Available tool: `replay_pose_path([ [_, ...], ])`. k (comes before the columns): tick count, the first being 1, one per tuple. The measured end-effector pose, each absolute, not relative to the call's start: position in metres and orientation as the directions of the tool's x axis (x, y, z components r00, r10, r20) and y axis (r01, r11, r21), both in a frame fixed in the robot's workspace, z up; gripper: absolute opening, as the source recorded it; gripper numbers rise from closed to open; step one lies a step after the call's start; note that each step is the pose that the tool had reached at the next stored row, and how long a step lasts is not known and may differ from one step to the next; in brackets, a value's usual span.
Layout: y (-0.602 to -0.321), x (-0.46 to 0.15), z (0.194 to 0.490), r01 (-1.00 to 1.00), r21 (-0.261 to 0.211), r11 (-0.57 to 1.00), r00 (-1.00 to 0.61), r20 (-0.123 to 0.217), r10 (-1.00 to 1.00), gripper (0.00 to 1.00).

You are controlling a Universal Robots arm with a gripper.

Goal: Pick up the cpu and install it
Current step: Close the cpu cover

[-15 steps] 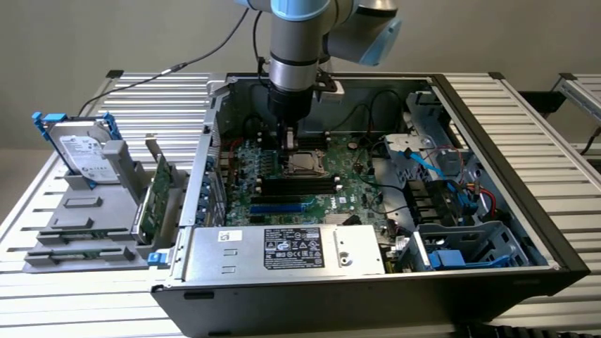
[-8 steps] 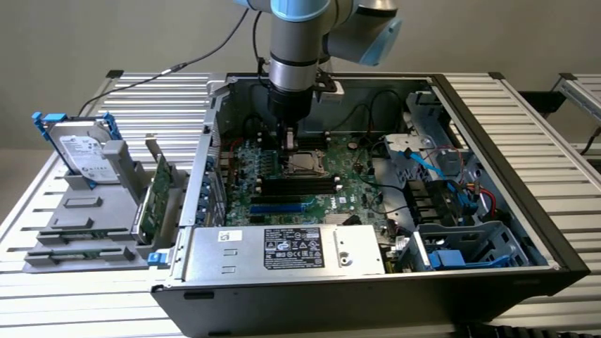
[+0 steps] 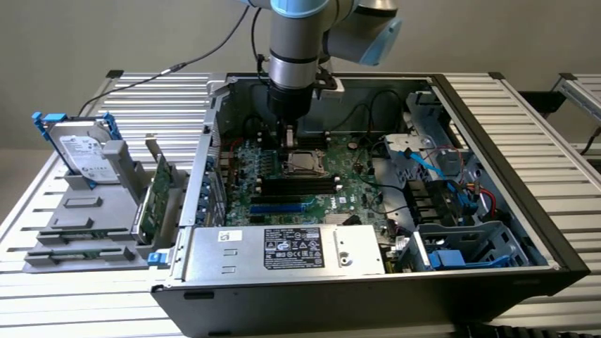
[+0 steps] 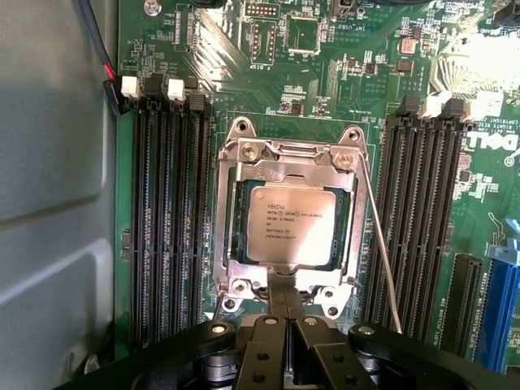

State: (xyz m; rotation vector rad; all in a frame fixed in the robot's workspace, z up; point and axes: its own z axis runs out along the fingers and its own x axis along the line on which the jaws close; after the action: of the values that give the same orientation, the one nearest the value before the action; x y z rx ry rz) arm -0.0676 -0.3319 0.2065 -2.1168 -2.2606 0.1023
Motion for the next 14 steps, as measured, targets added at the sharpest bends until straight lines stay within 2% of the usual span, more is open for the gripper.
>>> replay_pose_path([
  [8,-0.339,-0.087,0.212,0.995,-0.077,0.065,-0.066,-0.01,0.998,0.11],
  [14,-0.339,-0.096,0.22,0.996,-0.076,0.055,-0.053,0.021,0.998,0.11],
])
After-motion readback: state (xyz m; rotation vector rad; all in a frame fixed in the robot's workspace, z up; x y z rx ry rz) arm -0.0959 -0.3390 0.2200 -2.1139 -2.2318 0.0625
